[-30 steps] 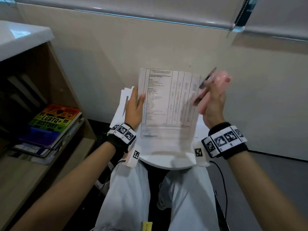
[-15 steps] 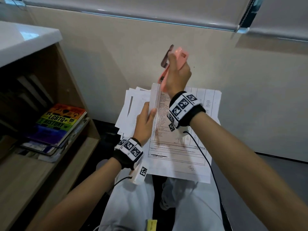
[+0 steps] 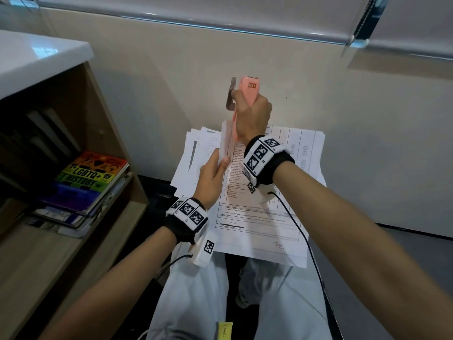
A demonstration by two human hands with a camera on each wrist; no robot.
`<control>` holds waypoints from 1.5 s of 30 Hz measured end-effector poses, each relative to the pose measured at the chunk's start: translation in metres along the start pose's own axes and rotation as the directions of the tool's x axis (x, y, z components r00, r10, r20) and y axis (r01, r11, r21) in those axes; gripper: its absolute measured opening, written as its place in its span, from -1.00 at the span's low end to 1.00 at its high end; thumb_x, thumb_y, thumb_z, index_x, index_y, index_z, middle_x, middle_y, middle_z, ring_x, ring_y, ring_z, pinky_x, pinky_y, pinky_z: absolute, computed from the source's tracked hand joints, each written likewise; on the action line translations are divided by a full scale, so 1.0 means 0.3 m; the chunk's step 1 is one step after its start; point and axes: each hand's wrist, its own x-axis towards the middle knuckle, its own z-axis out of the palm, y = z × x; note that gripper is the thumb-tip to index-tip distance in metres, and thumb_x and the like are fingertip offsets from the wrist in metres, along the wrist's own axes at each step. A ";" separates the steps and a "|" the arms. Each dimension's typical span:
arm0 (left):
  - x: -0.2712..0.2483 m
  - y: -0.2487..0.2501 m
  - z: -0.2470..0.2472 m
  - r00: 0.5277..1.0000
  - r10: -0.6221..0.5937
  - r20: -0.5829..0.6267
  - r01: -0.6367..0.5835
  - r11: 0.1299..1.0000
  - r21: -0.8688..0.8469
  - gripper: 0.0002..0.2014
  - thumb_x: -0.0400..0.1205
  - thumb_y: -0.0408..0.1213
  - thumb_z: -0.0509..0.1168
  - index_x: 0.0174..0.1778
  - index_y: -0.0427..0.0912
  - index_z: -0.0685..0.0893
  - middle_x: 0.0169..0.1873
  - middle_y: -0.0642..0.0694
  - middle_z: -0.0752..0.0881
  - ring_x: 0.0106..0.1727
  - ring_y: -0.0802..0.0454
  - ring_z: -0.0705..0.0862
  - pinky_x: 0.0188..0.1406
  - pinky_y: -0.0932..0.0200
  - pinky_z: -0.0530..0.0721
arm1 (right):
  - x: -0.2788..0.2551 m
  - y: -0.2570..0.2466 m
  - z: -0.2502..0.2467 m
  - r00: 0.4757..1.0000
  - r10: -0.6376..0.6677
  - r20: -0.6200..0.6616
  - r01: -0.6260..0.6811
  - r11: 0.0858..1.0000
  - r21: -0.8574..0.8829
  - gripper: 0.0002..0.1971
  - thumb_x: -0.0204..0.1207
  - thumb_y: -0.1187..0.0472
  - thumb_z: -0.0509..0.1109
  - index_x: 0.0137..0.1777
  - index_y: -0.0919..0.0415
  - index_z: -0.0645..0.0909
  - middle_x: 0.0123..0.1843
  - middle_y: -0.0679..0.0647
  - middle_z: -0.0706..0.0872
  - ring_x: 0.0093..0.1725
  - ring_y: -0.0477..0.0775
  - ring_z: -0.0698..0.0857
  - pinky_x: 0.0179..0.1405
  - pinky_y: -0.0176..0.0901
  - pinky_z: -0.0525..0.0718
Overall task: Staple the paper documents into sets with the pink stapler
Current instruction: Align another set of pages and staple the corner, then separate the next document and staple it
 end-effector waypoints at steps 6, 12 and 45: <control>0.003 -0.028 -0.027 0.999 -0.034 0.009 0.034 0.999 0.024 -0.70 0.76 -0.17 0.07 0.38 -0.14 0.47 0.20 -0.02 0.70 0.21 0.01 0.70 0.16 -0.03 0.73 | 0.036 -0.022 -0.118 0.990 0.030 -0.138 -0.014 0.994 0.113 -0.61 0.11 -0.24 0.34 -0.10 -0.09 0.54 -0.12 -0.03 0.70 -0.01 0.13 0.71 0.20 0.33 0.63; 0.012 -0.064 -0.032 0.997 -0.077 -0.030 0.077 0.997 -0.008 -0.68 0.76 -0.16 0.06 0.42 -0.12 0.43 0.27 0.01 0.66 0.29 0.07 0.66 0.24 0.02 0.69 | -0.071 0.140 -0.424 0.945 0.310 -0.105 -0.307 0.951 0.039 -0.19 0.31 -0.32 0.37 0.51 0.06 0.33 0.47 0.18 0.42 0.33 0.21 0.59 0.28 0.30 0.60; 0.206 -0.339 -0.126 0.743 -0.531 -0.408 0.563 0.166 0.810 -0.13 0.31 0.17 0.54 0.34 -0.36 0.41 0.42 -0.33 0.28 0.52 -0.31 0.21 0.40 -0.19 0.37 | -0.072 0.651 -0.569 0.863 0.490 -0.126 -0.464 0.668 -0.582 -0.57 0.47 -0.02 0.46 0.05 0.37 0.53 0.25 0.19 0.49 0.18 0.23 0.51 0.17 0.10 0.58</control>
